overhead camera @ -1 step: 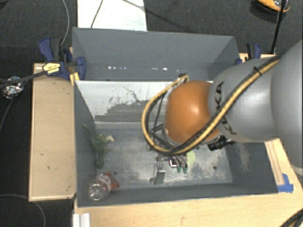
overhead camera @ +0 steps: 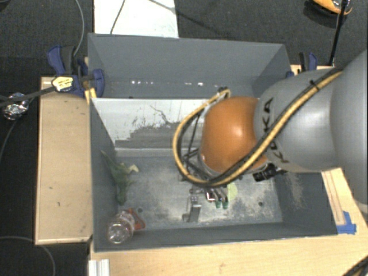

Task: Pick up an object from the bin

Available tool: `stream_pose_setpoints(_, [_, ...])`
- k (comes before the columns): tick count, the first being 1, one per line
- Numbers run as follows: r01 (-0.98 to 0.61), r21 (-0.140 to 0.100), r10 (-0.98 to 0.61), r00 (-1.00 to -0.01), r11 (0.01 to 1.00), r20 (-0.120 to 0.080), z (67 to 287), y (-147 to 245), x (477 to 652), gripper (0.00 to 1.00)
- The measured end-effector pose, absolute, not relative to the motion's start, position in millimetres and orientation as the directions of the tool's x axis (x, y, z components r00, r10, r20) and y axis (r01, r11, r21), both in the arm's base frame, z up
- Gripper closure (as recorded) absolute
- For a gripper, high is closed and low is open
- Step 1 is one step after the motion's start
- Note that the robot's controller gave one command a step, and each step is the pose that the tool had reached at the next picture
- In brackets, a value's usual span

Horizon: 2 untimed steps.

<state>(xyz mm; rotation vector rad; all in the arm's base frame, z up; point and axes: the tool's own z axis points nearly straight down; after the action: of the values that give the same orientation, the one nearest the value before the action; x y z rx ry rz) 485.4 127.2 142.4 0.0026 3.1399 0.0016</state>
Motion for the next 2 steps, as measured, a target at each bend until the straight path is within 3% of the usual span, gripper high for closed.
stream_pose_setpoints(1, [-0.105,0.001,-0.105,-0.994,0.994,0.001,105,72,499.9,0.0])
stream_pose_setpoints(2, [-0.151,0.001,-0.151,-0.989,0.989,0.002,128,44,491.7,0.0])
